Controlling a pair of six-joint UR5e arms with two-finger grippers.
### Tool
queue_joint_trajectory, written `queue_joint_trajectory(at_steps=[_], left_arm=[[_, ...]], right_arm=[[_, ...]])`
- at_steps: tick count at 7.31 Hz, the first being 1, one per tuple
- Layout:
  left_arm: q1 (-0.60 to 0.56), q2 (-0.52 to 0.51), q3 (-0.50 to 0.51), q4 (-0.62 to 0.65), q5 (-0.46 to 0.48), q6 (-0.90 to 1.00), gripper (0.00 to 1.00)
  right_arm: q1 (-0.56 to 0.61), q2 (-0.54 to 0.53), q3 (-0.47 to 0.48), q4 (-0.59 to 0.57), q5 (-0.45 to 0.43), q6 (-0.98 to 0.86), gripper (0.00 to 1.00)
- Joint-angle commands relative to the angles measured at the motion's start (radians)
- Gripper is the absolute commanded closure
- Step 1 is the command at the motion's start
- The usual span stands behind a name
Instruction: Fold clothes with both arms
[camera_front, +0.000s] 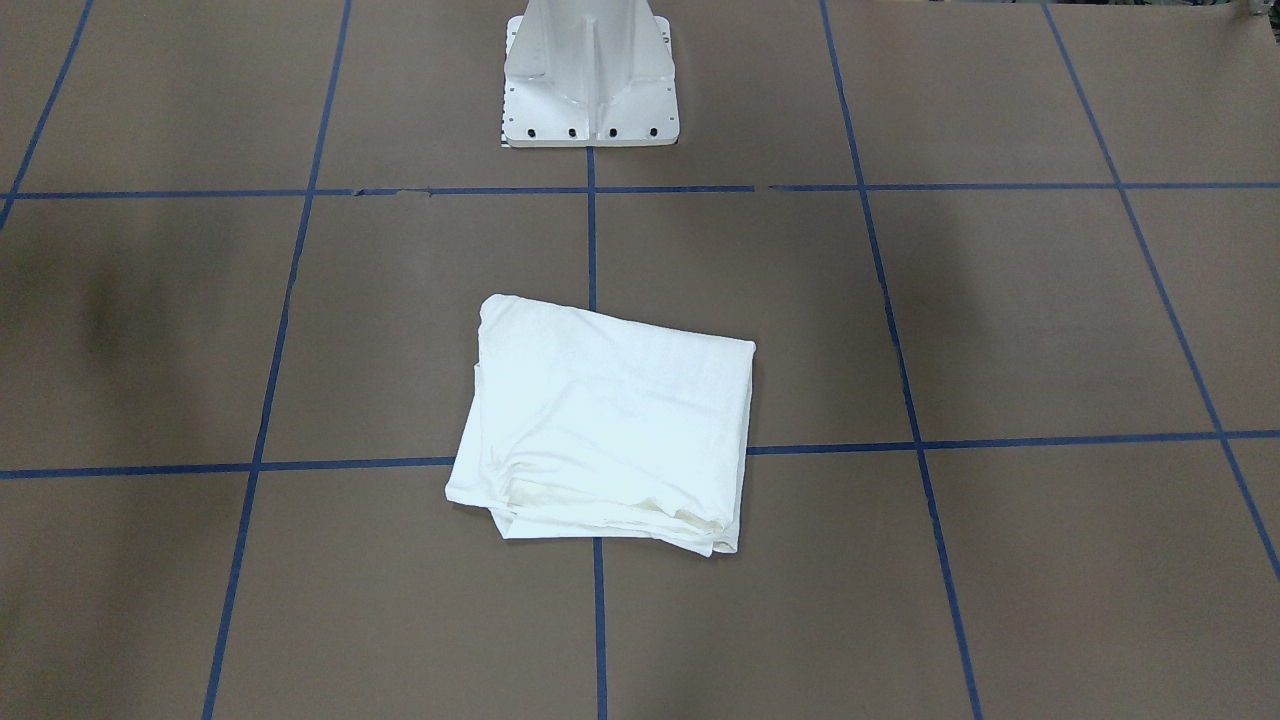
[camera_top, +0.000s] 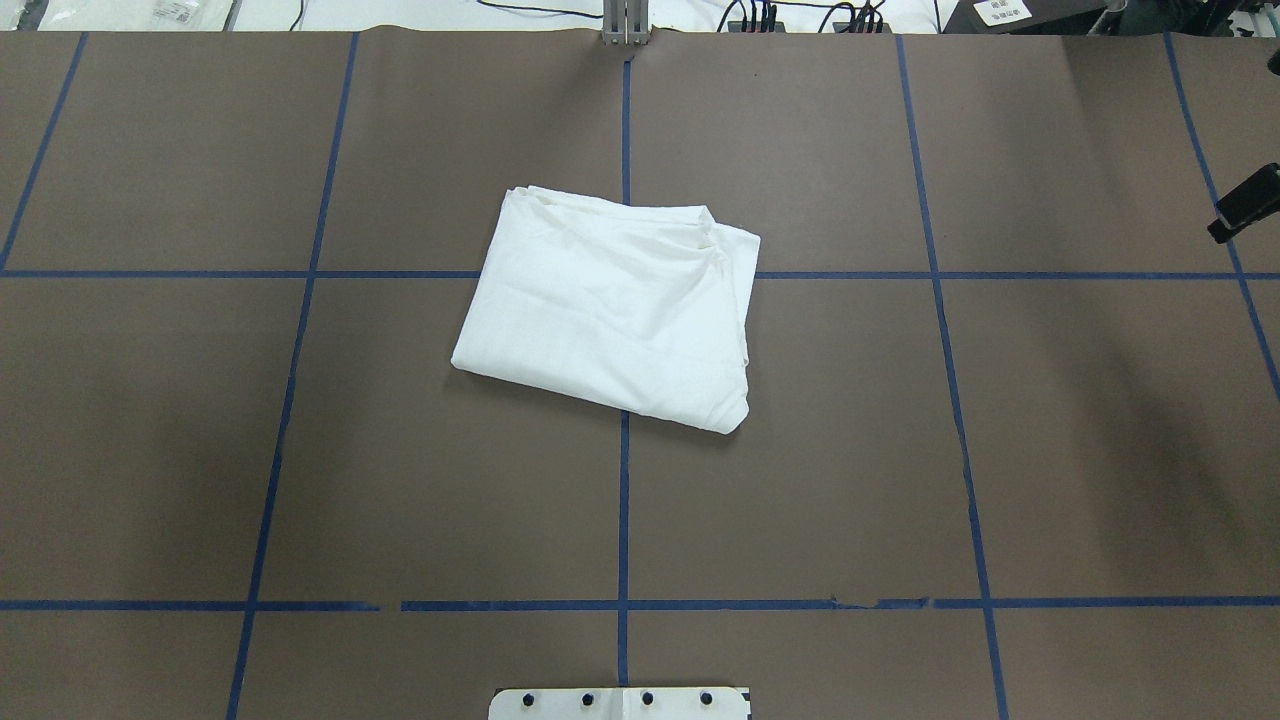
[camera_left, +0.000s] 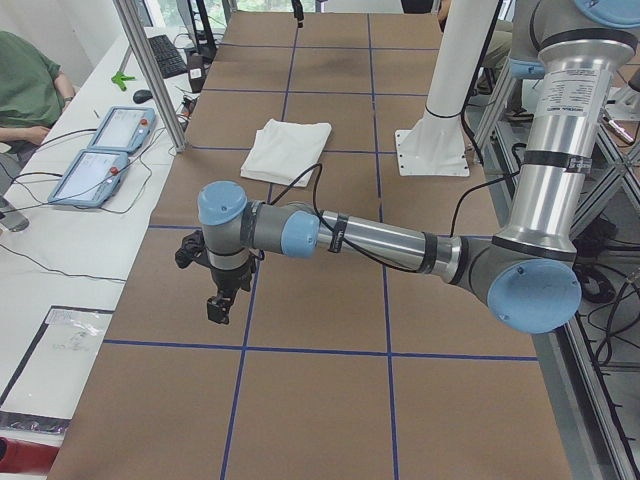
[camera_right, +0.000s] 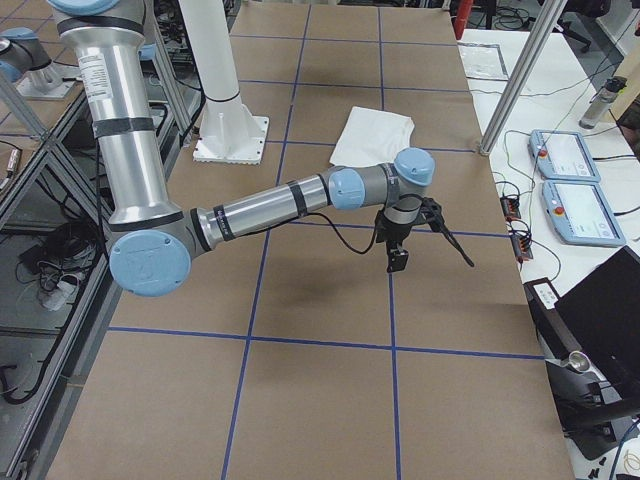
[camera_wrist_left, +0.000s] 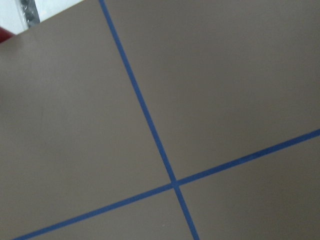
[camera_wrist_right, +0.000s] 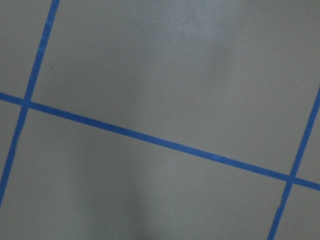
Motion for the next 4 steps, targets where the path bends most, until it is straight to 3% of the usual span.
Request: queue_joint_trajectory(at_steps=[1, 4], left_arm=[[-0.028, 0.133, -0.009, -0.008, -0.160, 0.000, 0.00], [-0.030, 0.138, -0.007, -0.004, -0.155, -0.007, 0.00]], right_arm=[[0.066, -0.150, 0.106, 0.001, 0.016, -0.013, 0.00], [0.071, -0.203, 0.126, 0.001, 0.009, 0.001, 0.00]])
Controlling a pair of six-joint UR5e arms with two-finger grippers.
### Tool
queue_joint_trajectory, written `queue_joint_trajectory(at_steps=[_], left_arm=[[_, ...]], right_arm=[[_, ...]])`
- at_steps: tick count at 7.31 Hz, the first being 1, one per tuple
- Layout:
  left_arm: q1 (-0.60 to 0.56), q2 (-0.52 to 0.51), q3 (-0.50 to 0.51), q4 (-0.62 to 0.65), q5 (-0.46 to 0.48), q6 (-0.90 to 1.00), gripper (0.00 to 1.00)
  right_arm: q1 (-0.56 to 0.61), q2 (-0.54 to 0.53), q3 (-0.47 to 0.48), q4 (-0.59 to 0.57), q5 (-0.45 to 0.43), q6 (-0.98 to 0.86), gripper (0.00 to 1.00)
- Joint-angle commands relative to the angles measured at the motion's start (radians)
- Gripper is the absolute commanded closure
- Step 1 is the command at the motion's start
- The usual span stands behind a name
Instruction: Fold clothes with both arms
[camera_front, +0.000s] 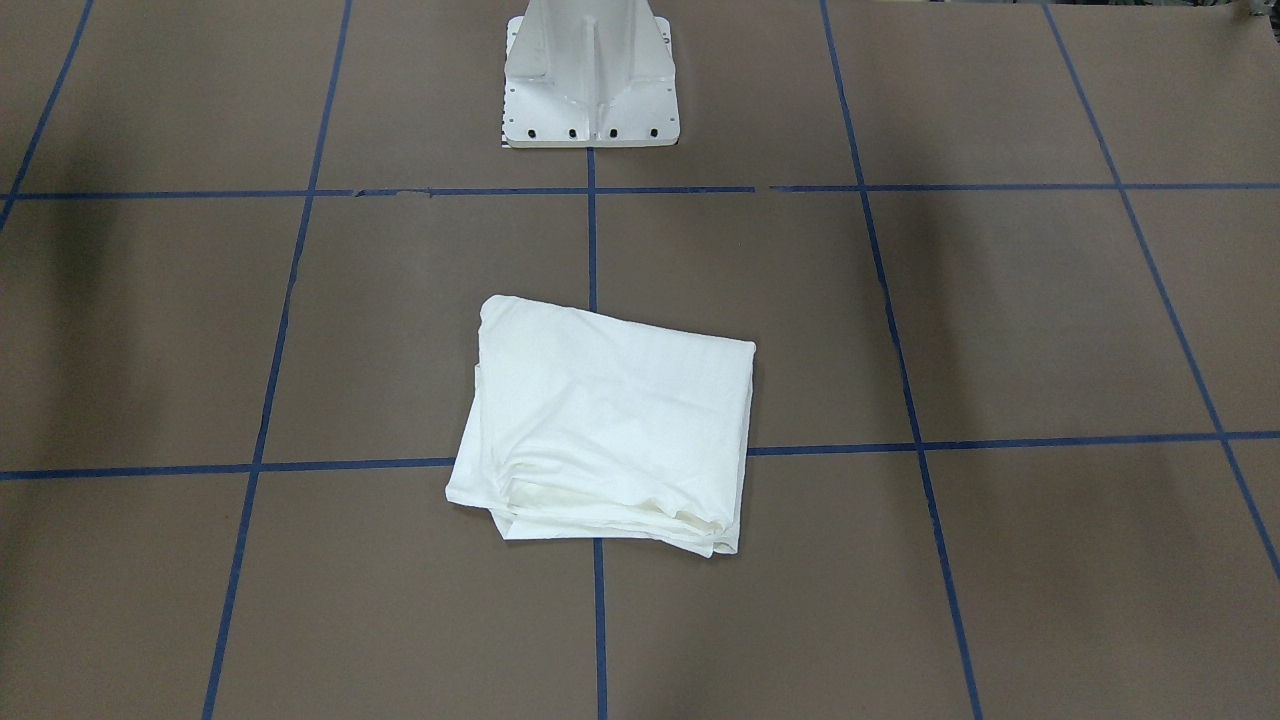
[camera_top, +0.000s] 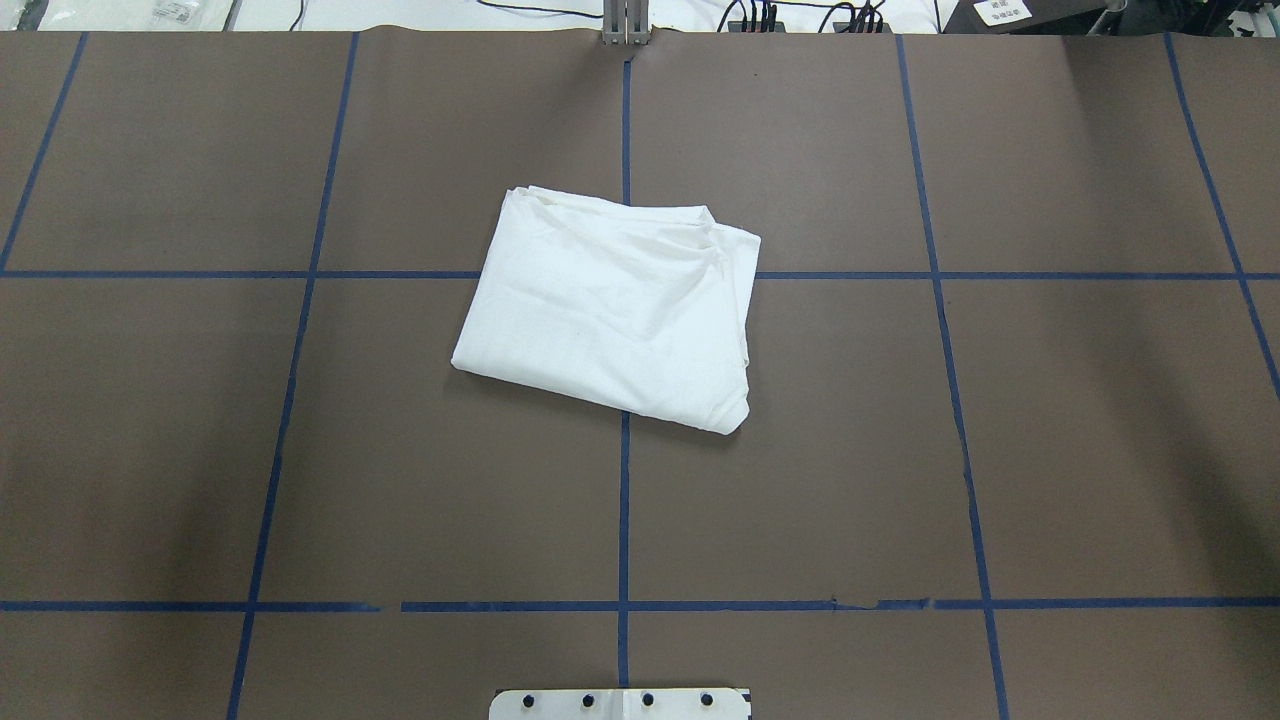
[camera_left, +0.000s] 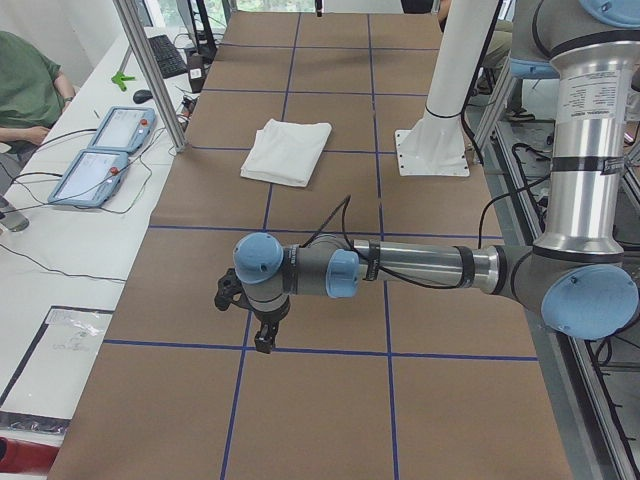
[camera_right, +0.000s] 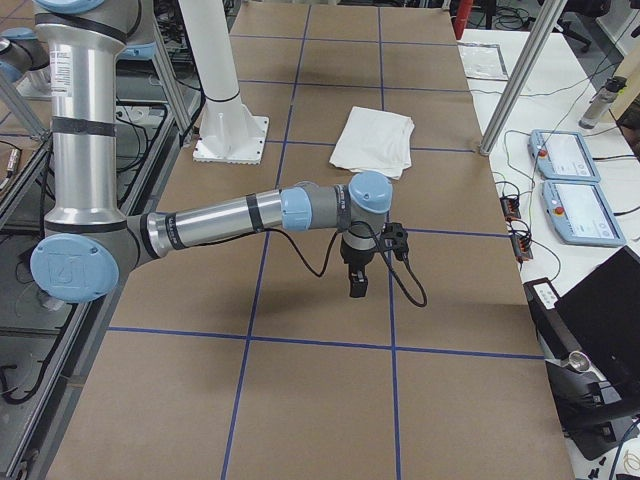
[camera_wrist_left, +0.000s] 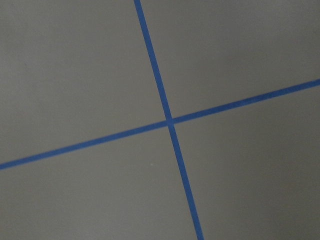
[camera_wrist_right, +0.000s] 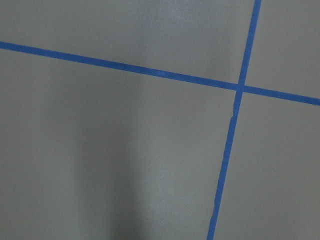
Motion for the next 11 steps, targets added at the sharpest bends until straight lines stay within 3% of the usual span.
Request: queue_joint_trajectory(at_steps=[1, 4, 7, 11], left_arm=[[0.000, 0.004, -0.005, 0.006, -0.001, -0.004, 0.00], [-0.003, 0.006, -0.028, 0.003, 0.002, -0.004, 0.00], [-0.003, 0.006, -0.058, 0.006, 0.010, -0.004, 0.00], [-0.008, 0.018, -0.060, 0.007, 0.010, -0.004, 0.00]], right_arm=[[0.002, -0.014, 0.002, 0.000, -0.003, 0.000, 0.00], [0.032, -0.042, 0.005, 0.003, -0.003, -0.012, 0.00], [0.046, -0.123, -0.006, 0.164, 0.002, 0.000, 0.00], [0.046, -0.126, 0.002, 0.164, 0.000, 0.020, 0.00]])
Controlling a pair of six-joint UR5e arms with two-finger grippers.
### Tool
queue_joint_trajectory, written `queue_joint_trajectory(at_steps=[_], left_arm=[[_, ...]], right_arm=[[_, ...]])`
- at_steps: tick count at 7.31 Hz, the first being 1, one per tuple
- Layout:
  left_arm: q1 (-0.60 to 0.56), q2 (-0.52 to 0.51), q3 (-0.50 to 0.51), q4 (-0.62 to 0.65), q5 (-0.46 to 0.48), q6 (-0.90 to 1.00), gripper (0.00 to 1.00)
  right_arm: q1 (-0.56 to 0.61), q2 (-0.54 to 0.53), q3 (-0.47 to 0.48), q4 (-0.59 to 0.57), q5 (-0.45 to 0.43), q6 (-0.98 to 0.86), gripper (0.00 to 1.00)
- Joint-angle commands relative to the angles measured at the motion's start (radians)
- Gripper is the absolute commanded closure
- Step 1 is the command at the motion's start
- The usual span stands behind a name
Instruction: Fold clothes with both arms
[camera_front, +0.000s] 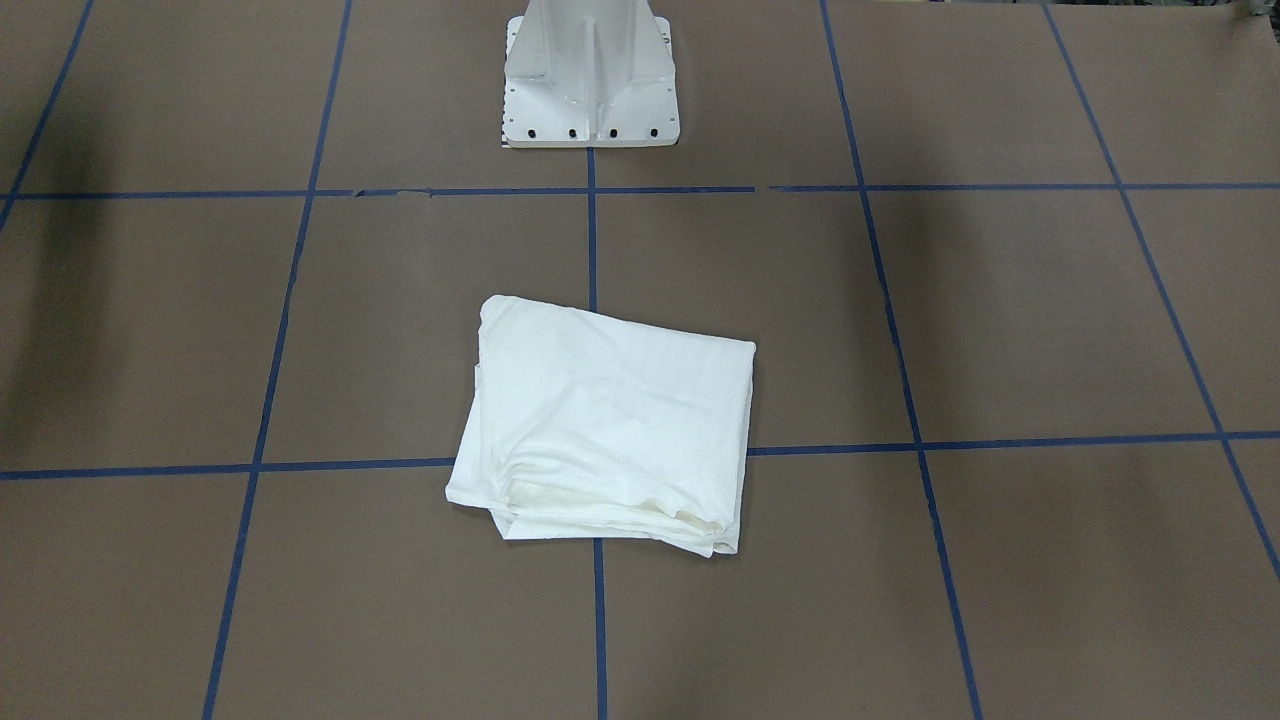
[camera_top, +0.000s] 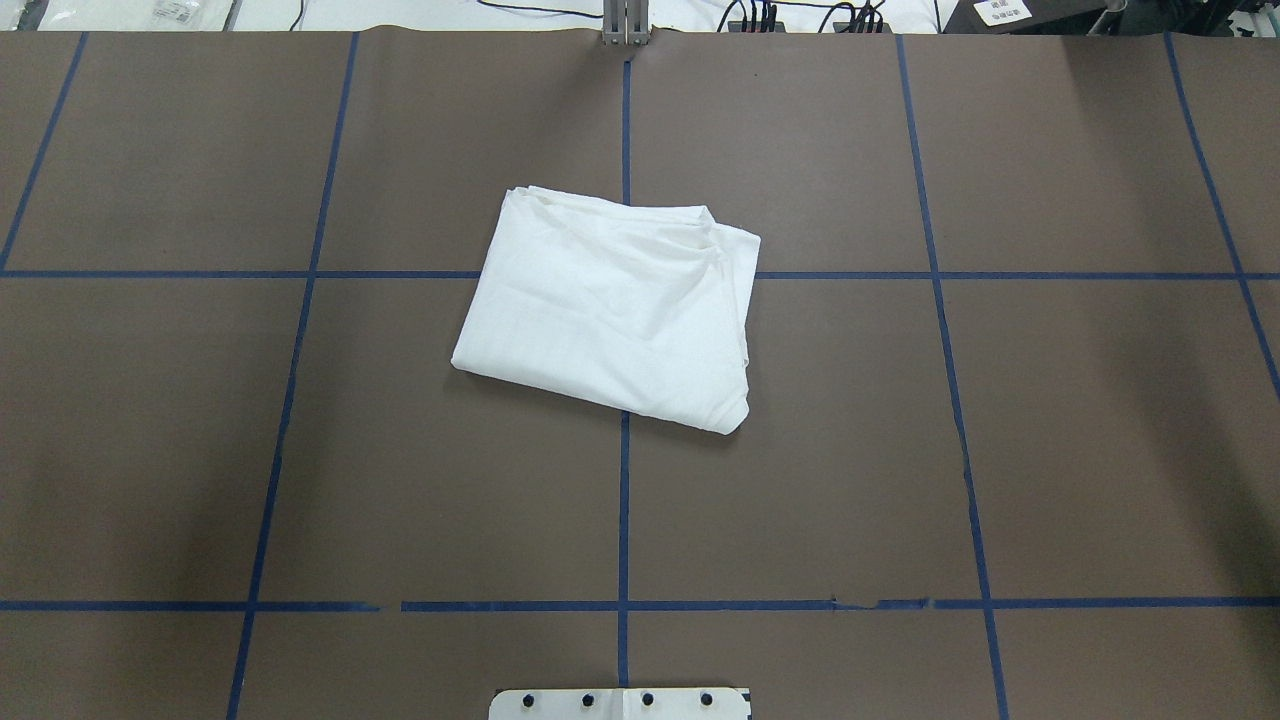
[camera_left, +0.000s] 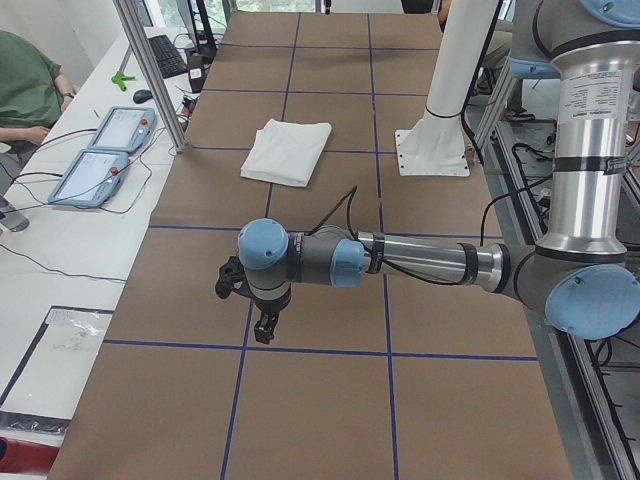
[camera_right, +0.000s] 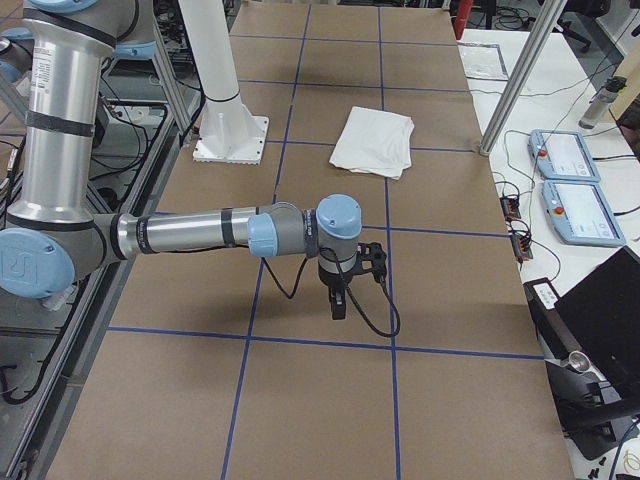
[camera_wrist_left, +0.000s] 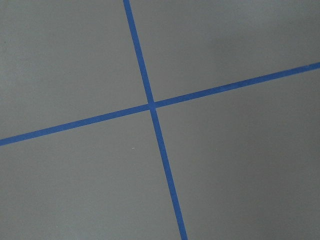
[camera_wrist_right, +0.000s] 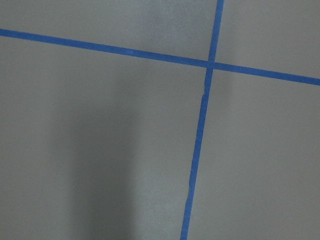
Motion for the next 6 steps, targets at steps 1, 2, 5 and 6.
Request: queue_joint_trajectory(at_steps=[1, 2, 5, 6], left_arm=[[-0.002, 0.011, -0.001, 0.000, 0.000, 0.001, 0.00], [-0.002, 0.019, -0.001, 0.000, 0.000, -0.001, 0.00], [-0.002, 0.024, -0.001, 0.000, 0.000, 0.001, 0.00], [-0.002, 0.024, -0.001, 0.000, 0.000, 0.001, 0.00]], right_arm=[[0.000, -0.001, 0.003, 0.001, 0.001, 0.008, 0.00], [0.000, -0.001, 0.003, 0.001, 0.001, 0.008, 0.00], [0.000, -0.009, 0.007, 0.004, -0.004, 0.004, 0.00], [0.000, -0.009, 0.002, 0.004, -0.004, 0.004, 0.00]])
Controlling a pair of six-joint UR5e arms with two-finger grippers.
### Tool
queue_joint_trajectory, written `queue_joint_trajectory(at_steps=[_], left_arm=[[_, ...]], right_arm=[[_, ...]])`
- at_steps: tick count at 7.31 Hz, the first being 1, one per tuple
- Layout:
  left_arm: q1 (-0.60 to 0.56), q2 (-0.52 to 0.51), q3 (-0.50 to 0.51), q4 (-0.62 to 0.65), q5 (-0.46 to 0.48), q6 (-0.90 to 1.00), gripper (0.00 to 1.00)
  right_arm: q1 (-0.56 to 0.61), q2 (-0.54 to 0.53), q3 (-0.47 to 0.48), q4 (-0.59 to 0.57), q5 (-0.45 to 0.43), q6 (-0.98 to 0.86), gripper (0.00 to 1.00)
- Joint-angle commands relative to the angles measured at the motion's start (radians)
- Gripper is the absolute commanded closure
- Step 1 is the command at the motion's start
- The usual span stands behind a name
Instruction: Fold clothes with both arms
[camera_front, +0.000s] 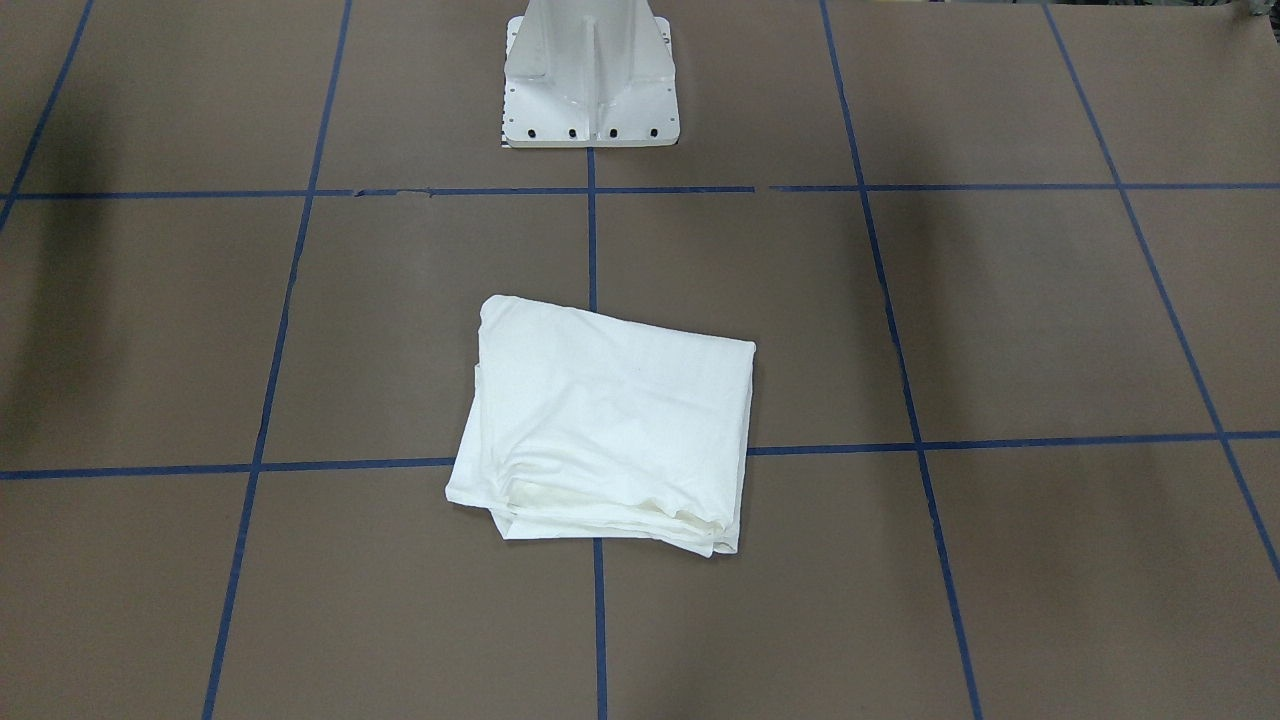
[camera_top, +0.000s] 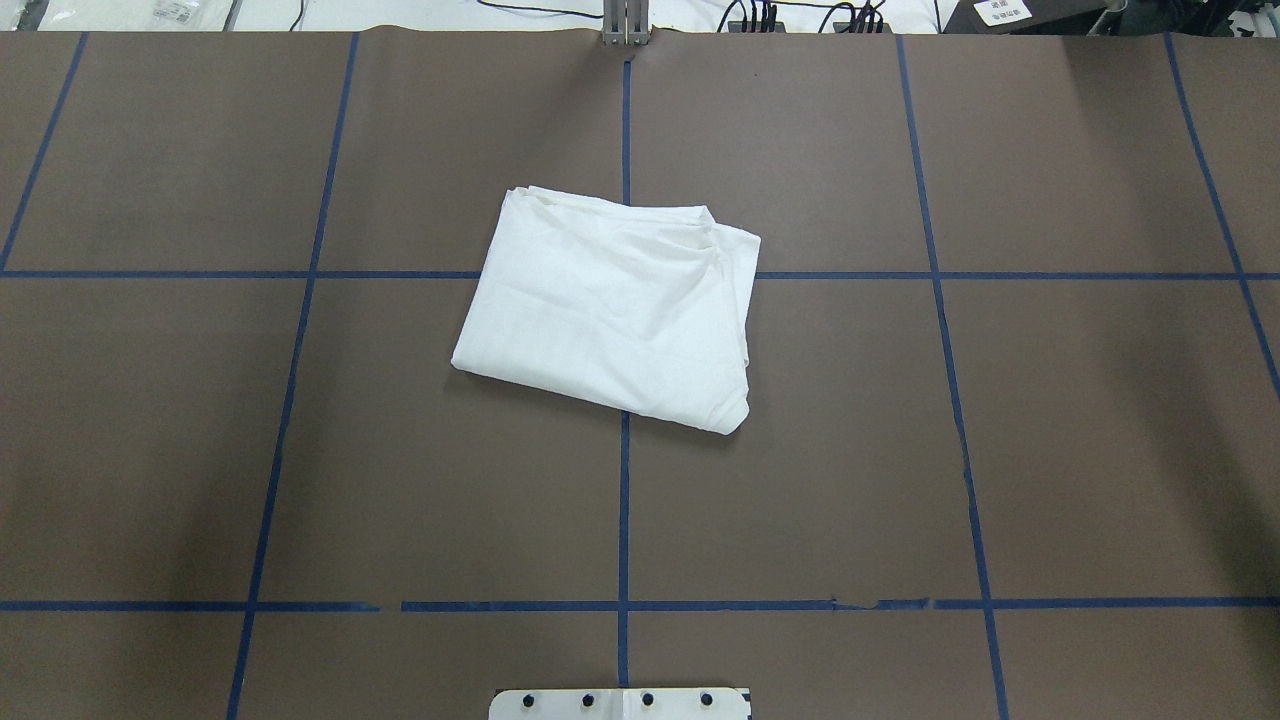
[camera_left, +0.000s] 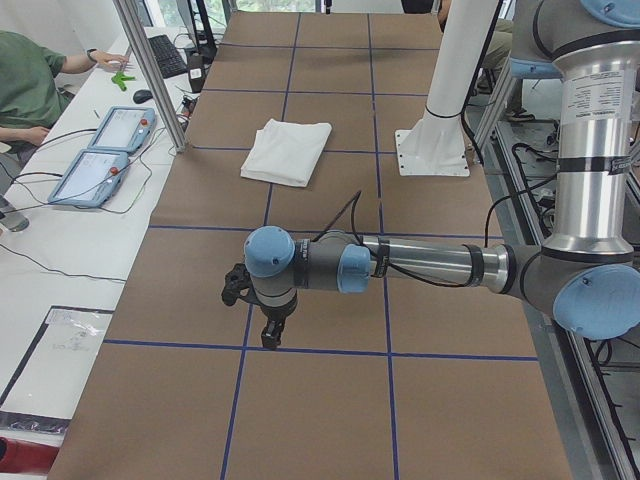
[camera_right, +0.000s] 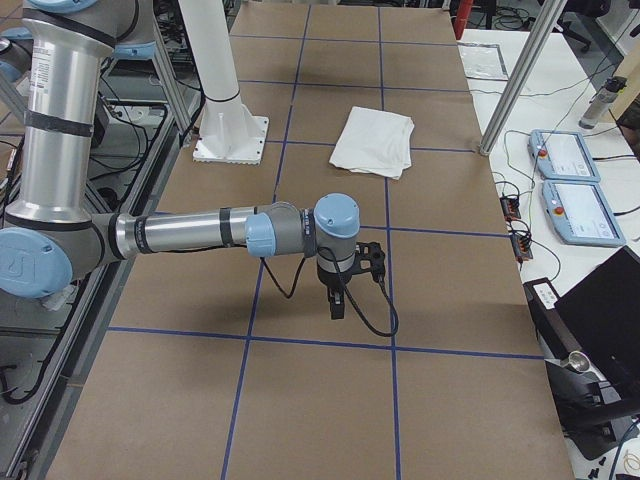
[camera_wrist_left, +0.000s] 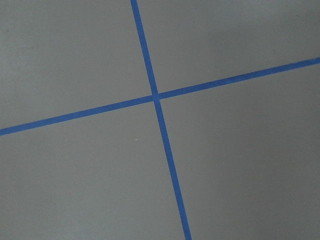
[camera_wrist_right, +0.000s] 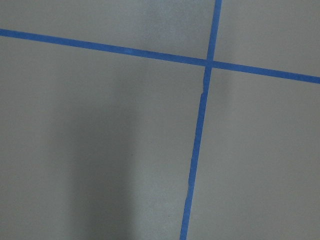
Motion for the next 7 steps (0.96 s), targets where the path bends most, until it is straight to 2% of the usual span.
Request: queue_joint_trajectory(at_steps=[1, 7], left_arm=[[0.000, 0.010, -0.005, 0.000, 0.000, 0.000, 0.00], [0.000, 0.034, -0.034, 0.000, 0.000, -0.001, 0.00]], right_arm=[[0.000, -0.001, -0.003, 0.000, 0.001, 0.001, 0.00], [0.000, -0.007, -0.002, -0.001, 0.004, 0.001, 0.00]])
